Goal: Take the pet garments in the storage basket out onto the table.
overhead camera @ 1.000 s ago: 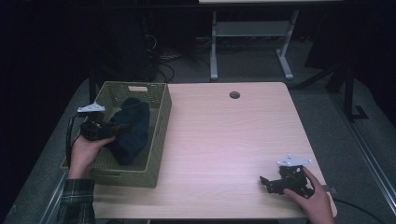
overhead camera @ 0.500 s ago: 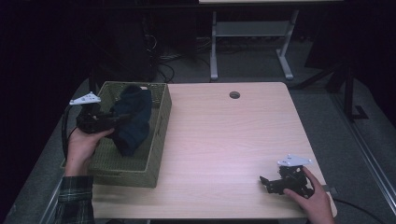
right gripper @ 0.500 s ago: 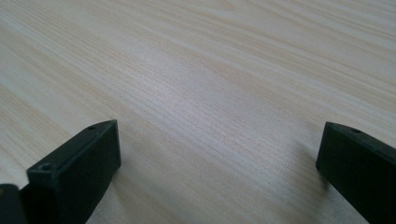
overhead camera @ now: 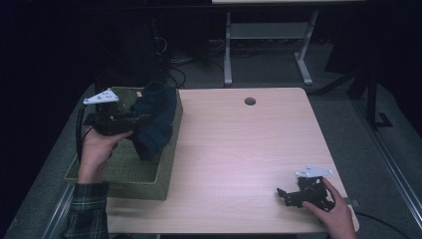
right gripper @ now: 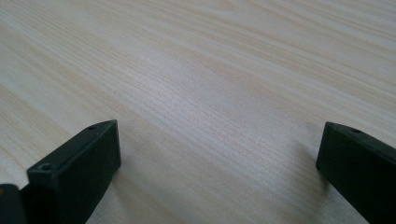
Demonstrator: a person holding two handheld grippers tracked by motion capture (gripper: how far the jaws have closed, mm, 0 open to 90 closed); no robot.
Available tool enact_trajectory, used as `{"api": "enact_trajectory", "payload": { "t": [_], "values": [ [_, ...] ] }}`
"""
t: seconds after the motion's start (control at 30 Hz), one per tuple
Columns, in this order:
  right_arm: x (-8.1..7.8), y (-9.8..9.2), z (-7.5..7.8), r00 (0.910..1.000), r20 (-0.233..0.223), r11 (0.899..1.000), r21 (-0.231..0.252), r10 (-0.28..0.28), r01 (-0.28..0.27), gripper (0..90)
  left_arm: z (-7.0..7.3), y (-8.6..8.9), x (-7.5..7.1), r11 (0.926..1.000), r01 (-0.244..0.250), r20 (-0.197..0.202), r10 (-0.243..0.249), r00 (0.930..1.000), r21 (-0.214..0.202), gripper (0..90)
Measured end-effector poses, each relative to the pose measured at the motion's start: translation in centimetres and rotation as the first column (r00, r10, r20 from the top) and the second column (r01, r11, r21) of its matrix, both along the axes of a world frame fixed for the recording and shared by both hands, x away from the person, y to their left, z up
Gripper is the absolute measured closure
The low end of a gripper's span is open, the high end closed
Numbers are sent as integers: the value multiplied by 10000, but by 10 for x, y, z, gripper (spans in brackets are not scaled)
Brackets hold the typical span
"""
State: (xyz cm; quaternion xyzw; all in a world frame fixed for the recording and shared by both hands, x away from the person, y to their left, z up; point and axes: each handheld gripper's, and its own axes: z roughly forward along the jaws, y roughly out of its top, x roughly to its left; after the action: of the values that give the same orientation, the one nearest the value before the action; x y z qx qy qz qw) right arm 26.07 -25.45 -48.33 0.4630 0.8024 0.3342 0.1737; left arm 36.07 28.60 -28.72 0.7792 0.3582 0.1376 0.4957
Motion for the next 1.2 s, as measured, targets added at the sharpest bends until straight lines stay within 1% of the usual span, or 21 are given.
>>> {"api": "enact_trajectory", "payload": {
  "t": [0.2,0.33,0.47,0.53,0.83,1.0,1.2],
  "values": [
    [0,0,0,10000,-2,10000,3,-2,2,0,7,-17,1,9994,344,215,-342,9992,-80,675],
    [0,0,0,10000,-10,10000,6,-8,8,0,10,-27,1,9984,572,296,-570,9979,-44,676],
    [0,0,0,10000,-3,10000,4,-7,7,0,11,-37,2,9970,770,337,-768,9965,-59,676],
    [0,0,0,10000,-7,10000,14,-11,11,0,11,-41,4,9963,855,340,-855,9958,11,676],
    [0,0,0,10000,-12,10000,21,-14,14,0,9,-61,7,9937,1121,333,-1122,9931,63,678],
    [0,0,0,10000,-23,10000,27,-20,20,0,10,-74,9,9906,1363,391,-1365,9899,70,680],
    [0,0,0,10000,6,10000,14,-4,4,0,11,-93,12,9860,1664,419,-1666,9851,78,682]
  ]
}}
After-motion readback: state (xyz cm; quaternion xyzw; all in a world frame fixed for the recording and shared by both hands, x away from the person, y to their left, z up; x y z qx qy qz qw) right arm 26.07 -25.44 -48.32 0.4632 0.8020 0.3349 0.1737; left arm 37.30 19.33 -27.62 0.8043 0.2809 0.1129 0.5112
